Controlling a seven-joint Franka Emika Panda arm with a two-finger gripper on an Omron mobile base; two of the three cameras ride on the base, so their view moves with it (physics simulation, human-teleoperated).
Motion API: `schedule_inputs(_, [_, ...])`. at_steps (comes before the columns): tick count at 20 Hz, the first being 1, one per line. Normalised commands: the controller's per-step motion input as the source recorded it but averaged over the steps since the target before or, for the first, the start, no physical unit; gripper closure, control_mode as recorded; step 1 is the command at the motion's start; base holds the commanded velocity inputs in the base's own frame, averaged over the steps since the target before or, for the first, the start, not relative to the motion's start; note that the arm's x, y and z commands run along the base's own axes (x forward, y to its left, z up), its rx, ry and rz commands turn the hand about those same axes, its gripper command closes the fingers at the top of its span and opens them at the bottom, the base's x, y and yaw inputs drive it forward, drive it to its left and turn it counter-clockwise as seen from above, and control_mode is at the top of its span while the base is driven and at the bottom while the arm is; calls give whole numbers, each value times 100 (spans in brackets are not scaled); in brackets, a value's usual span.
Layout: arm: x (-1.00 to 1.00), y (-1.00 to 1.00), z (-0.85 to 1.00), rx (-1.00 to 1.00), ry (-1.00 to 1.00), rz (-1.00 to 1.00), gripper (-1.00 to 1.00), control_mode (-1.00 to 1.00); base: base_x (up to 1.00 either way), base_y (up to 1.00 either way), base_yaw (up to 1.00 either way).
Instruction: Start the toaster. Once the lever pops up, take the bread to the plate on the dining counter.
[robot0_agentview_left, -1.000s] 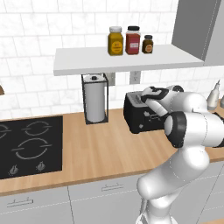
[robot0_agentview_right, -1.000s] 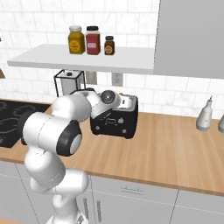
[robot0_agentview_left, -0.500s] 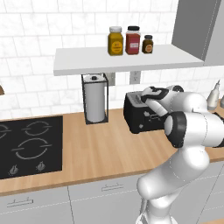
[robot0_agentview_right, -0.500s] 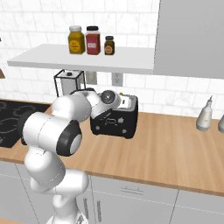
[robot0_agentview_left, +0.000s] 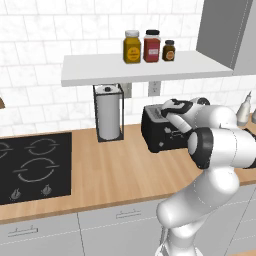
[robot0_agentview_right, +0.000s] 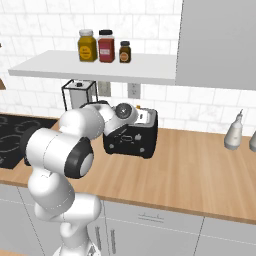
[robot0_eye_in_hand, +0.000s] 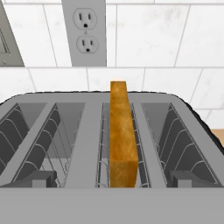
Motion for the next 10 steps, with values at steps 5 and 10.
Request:
schedule_inputs(5, [0,0,0,0,0,0,-100,-100,0,0,0])
schedule_inputs(10, [0,0,0,0,0,0,-100,-100,0,0,0])
